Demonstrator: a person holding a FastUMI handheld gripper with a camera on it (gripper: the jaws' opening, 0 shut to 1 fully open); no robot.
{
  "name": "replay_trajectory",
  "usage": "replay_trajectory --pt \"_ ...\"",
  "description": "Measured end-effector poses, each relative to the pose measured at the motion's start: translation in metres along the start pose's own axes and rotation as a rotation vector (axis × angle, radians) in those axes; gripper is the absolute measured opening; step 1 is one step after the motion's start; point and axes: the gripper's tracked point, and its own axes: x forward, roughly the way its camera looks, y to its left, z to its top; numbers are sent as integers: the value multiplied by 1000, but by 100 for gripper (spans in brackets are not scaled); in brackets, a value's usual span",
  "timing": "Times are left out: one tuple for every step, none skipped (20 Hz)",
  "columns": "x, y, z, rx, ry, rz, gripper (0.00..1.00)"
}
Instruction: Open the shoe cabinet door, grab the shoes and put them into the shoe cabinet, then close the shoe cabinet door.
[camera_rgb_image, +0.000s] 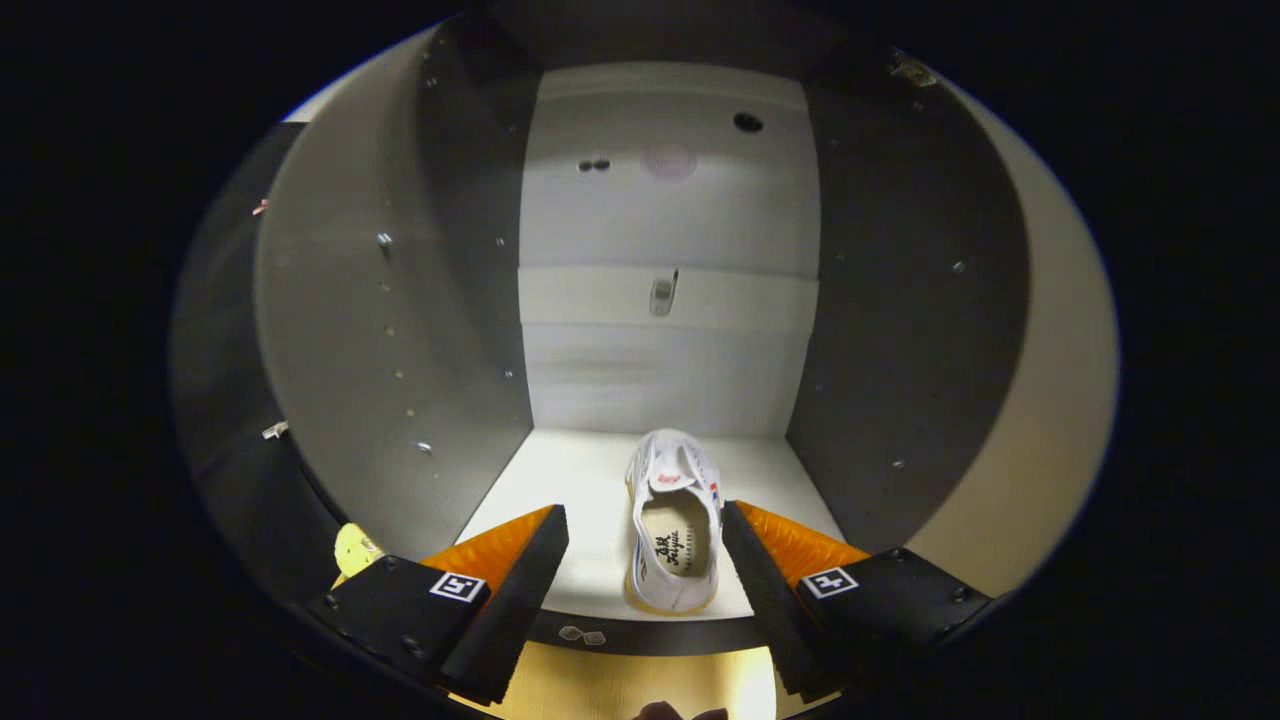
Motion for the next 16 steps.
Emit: replay_trajectory --pt "-20 0 10 -8 -34 4 98" --pt "-35 3 17 -14 -59 8 98" --pt "-53 6 23 -19 -86 20 98" --pt "-70 11 29 -20 -109 29 98" --pt "-88 17 34 -22 -129 48 98" --pt "-101 22 37 -22 -149 58 98" --pt "-122 25 39 -31 -169 66 98" --pt "-138 29 42 -31 -186 75 98" --pt "-156 33 42 -30 -190 92 98" --pt "-174 38 46 -25 -208 113 98" --pt "-191 42 49 -26 -224 130 98" --pt "-206 44 52 -35 -247 148 98" --pt "-219 45 52 -55 -258 161 97" --pt "-232 44 52 -65 -270 168 98" --pt "-247 42 54 -63 -283 177 98" --pt "-263 37 56 -54 -294 179 98"
